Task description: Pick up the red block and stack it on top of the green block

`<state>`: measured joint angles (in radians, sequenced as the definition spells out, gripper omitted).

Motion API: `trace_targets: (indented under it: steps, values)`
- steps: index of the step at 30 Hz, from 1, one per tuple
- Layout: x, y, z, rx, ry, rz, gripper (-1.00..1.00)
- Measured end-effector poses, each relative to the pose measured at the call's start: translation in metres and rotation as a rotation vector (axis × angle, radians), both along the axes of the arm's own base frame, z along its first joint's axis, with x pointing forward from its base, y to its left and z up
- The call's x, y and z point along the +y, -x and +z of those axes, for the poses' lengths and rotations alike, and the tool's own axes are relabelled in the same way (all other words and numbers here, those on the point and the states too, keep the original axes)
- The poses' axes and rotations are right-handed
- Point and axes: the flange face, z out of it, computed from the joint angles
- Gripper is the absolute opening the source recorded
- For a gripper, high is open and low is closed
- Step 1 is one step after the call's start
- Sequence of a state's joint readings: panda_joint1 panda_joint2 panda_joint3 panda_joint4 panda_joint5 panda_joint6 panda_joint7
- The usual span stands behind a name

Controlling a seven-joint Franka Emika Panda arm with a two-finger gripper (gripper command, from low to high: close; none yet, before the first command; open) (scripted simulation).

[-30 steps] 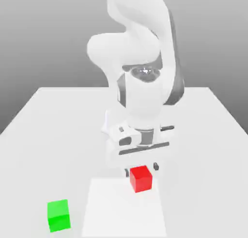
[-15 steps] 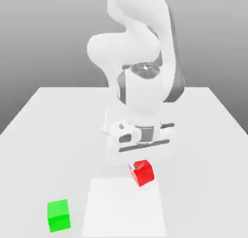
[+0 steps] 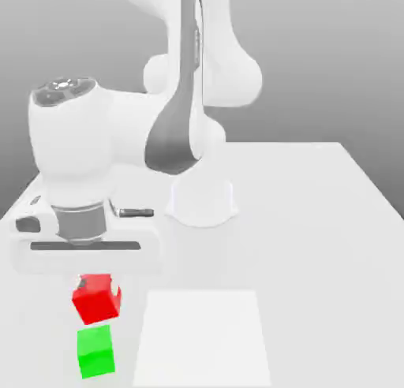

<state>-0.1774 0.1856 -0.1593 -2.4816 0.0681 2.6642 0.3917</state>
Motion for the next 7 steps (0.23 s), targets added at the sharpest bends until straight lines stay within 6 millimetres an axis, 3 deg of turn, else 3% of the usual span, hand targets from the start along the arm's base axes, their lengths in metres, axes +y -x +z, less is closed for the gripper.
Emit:
trace_targets:
  steps: [2, 3, 7]
  values:
    - [-0.001, 0.000, -0.025, 0.001, 0.001, -0.001, -1.00]
    - [-0.001, 0.000, -0.033, 0.001, 0.001, -0.001, 1.00]
    - [-0.001, 0.000, -0.033, 0.001, 0.001, -0.001, 1.00]
